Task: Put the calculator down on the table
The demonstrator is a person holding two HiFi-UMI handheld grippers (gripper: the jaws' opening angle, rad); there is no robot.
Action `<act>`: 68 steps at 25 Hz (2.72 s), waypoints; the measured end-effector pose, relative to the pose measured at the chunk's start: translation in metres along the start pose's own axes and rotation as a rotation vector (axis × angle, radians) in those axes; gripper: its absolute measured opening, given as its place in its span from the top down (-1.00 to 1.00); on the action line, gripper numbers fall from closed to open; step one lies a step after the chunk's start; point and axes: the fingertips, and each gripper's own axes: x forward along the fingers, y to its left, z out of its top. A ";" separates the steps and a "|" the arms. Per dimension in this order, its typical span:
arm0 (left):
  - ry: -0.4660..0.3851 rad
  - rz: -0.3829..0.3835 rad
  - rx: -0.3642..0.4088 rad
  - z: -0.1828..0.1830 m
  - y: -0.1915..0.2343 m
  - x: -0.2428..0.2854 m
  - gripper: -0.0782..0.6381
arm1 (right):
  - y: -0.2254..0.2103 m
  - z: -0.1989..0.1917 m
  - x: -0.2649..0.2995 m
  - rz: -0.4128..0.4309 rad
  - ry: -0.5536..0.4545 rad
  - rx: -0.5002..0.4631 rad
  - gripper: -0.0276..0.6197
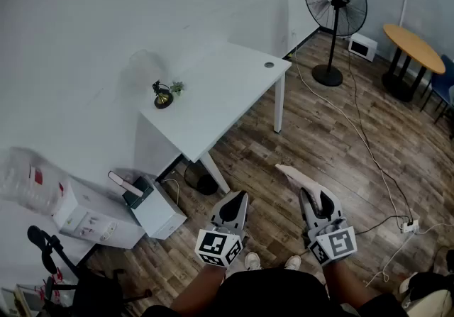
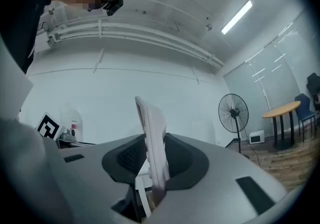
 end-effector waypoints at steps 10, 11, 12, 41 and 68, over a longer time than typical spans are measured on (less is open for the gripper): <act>0.023 -0.032 -0.001 -0.010 0.024 -0.006 0.73 | 0.017 -0.015 0.021 -0.039 0.023 0.010 0.54; 0.023 -0.035 0.004 -0.010 0.027 -0.007 0.73 | 0.019 -0.016 0.023 -0.040 0.023 0.012 0.54; 0.023 -0.036 0.008 -0.010 0.031 -0.008 0.73 | 0.022 -0.017 0.026 -0.042 0.021 0.017 0.54; 0.053 0.074 -0.040 -0.020 0.158 0.041 0.73 | 0.017 -0.036 0.180 0.039 0.026 0.062 0.53; 0.068 0.354 -0.055 -0.016 0.236 0.181 0.73 | -0.056 -0.058 0.383 0.398 0.104 0.149 0.53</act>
